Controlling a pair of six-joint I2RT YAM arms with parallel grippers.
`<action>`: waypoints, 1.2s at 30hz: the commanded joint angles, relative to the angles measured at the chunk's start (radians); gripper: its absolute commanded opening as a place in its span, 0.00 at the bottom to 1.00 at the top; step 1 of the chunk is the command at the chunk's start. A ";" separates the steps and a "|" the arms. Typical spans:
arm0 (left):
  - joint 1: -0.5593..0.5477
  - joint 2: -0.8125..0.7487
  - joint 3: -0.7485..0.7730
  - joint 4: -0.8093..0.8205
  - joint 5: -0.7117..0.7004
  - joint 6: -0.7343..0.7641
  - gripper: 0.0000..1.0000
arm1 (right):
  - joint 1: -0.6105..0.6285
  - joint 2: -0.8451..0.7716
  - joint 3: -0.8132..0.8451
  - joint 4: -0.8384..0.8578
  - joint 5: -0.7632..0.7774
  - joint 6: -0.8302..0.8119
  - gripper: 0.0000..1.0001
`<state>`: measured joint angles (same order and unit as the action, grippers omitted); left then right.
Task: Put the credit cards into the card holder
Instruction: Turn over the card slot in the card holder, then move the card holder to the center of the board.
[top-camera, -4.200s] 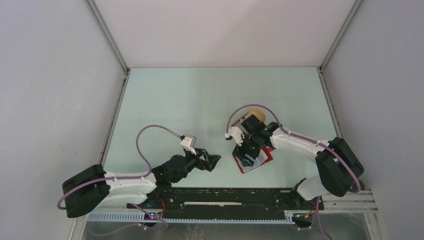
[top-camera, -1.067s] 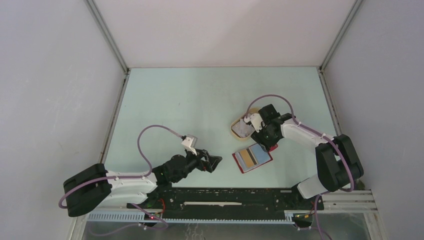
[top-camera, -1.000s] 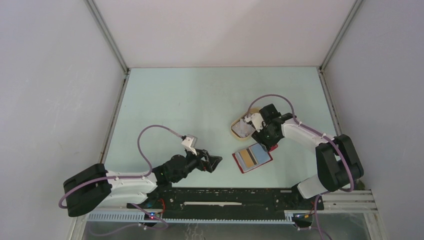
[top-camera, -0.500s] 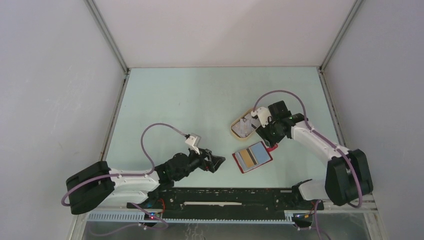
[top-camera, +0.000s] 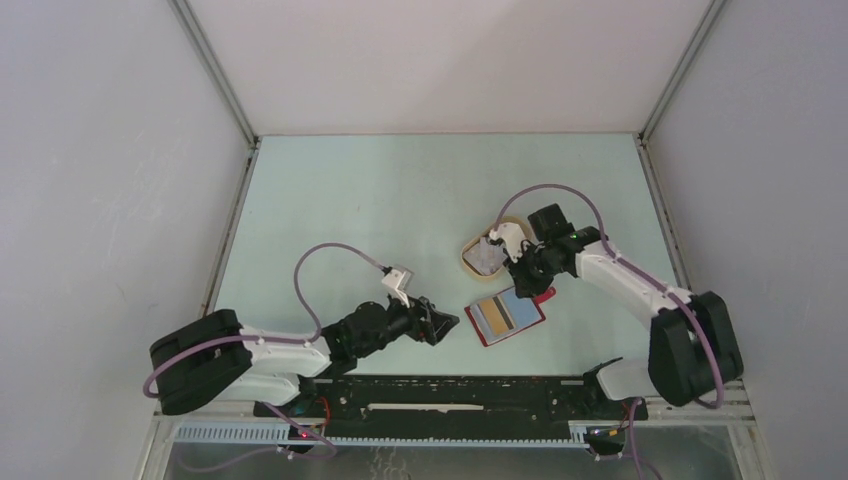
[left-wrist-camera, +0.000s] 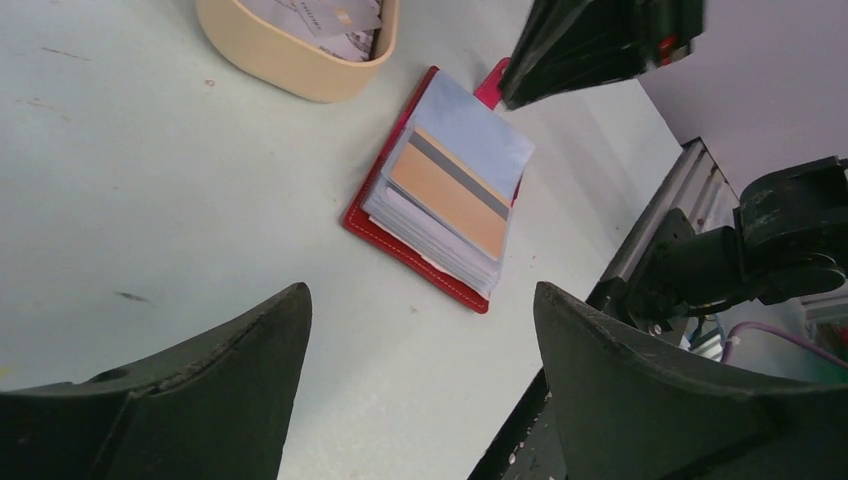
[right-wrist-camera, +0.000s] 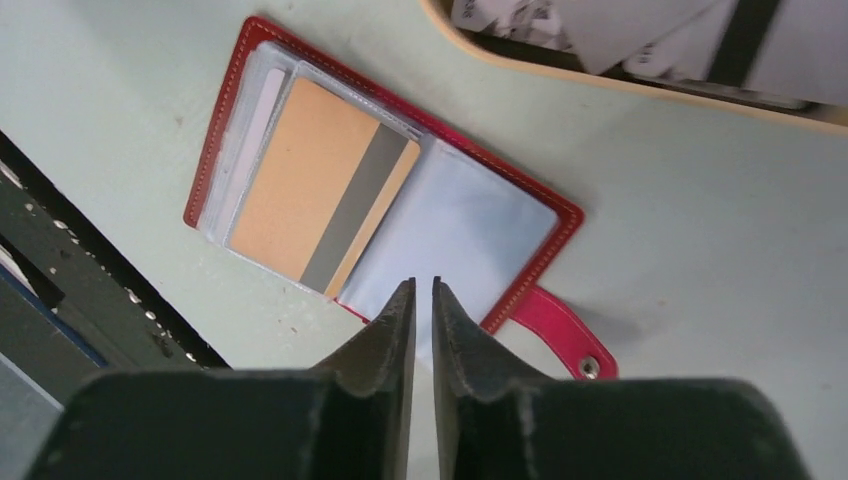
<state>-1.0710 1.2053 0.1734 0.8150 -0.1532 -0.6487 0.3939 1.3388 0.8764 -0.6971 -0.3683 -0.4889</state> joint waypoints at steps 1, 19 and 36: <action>0.003 0.053 0.066 0.087 0.051 -0.024 0.85 | 0.036 0.100 0.047 -0.023 0.039 0.016 0.15; 0.003 0.175 0.099 0.119 0.087 -0.042 0.81 | 0.175 0.288 0.095 -0.030 0.014 0.066 0.09; 0.008 -0.018 0.084 -0.085 0.003 0.060 0.80 | 0.090 0.107 0.130 -0.141 -0.186 -0.046 0.18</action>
<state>-1.0698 1.2869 0.2253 0.8295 -0.0891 -0.6609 0.5220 1.5627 0.9623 -0.7856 -0.4564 -0.4736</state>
